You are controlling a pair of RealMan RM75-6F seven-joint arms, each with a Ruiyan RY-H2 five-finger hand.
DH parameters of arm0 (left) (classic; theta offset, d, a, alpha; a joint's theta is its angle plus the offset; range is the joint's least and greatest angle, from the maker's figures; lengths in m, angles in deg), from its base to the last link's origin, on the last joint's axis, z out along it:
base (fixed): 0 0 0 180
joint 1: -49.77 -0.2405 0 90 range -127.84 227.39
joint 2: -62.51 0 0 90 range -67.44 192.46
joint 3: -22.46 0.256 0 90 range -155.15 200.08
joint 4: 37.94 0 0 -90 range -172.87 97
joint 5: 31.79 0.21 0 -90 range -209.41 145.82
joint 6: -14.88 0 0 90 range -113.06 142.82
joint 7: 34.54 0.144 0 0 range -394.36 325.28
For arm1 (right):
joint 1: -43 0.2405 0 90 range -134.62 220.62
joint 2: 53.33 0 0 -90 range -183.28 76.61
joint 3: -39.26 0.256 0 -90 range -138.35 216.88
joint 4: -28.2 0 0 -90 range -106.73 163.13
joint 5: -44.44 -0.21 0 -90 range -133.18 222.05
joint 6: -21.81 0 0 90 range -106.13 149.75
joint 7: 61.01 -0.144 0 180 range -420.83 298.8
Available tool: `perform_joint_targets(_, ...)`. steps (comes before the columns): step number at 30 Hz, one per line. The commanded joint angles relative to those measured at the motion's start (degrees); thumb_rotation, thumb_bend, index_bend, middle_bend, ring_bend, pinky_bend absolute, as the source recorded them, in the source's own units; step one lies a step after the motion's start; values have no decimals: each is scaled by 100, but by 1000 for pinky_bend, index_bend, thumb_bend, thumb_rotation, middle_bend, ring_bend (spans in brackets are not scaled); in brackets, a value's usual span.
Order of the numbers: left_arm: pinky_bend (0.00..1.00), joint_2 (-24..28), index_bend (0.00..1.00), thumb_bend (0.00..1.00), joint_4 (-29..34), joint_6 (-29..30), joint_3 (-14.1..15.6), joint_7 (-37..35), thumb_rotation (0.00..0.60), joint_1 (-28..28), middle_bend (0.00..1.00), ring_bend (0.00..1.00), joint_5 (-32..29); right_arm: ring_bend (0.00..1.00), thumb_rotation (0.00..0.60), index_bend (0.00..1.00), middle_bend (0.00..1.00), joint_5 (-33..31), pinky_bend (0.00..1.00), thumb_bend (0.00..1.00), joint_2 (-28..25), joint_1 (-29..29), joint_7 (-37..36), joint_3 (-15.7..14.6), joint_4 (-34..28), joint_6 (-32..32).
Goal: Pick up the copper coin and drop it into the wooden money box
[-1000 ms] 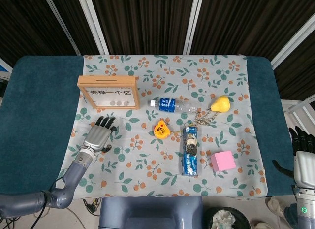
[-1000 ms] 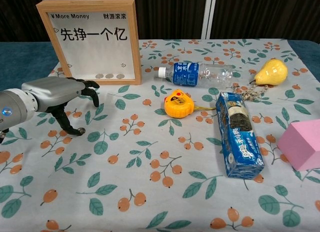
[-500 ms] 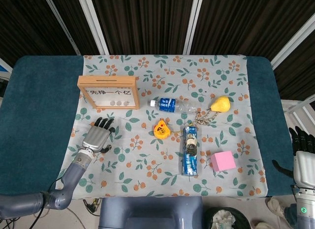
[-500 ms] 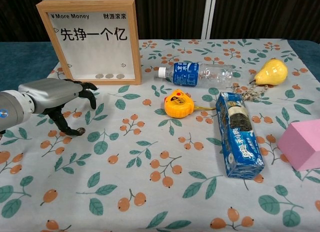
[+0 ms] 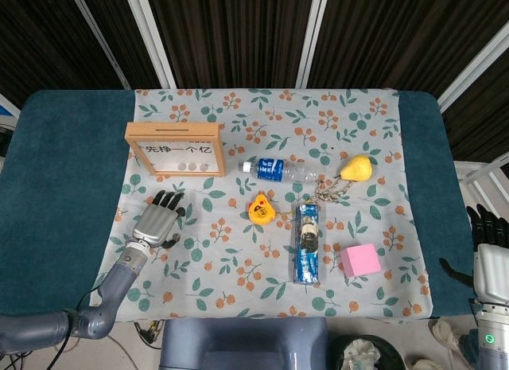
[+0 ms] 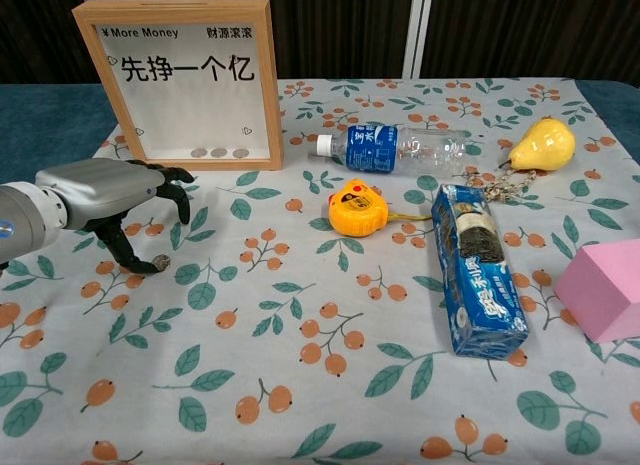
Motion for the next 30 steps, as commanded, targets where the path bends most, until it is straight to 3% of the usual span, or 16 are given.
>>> perform_joint_targets(1, 0, -20, 348, 91, -13, -8, 1, -1, 600, 6, 0, 0, -1, 0, 600, 0, 0, -2, 0, 238, -3, -2, -5, 0, -4, 2)
perform_joint_targets(30, 0, -67, 494, 107, -54, -42, 148, 26, 600, -10, 21, 0, 255, 0, 600, 0, 0, -45, 0, 237, -39, 5, 9, -16, -39, 80)
